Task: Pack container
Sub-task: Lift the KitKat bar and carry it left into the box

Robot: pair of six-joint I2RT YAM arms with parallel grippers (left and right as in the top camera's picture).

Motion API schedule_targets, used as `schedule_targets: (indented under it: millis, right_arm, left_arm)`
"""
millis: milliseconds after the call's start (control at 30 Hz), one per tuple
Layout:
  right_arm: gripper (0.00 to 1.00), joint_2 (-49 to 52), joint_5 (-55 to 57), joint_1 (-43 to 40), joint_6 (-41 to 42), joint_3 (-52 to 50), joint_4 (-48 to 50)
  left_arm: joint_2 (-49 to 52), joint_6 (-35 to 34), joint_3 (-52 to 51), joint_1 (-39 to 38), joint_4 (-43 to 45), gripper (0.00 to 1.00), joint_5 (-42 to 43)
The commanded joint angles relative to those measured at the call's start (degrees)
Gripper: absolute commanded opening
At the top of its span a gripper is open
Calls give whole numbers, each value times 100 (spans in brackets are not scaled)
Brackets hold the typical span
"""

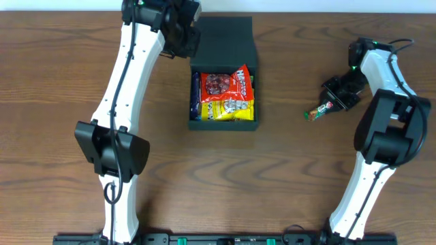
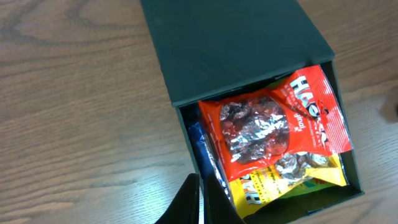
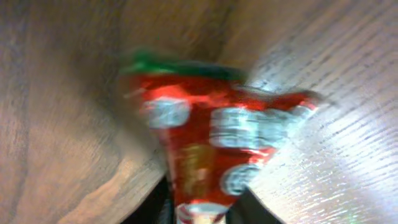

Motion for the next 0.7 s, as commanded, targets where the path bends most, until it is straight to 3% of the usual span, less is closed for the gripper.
schedule_targets:
  millis: [0, 167, 467, 667]
  right_arm:
    - [15, 164, 229, 48, -223, -37, 76]
    - [2, 162, 140, 55, -1331, 358, 105]
    - [2, 162, -975, 667, -3936, 2883, -1141]
    - [2, 162, -1530, 1777, -4354, 3665, -1447]
  left_arm:
    - [-175, -28, 125, 186, -7, 6, 269]
    - [-516, -22, 125, 553, 2, 7, 245]
    - [-780, -22, 125, 1126, 7, 13, 245]
    - [-780, -22, 125, 1200, 2, 15, 243]
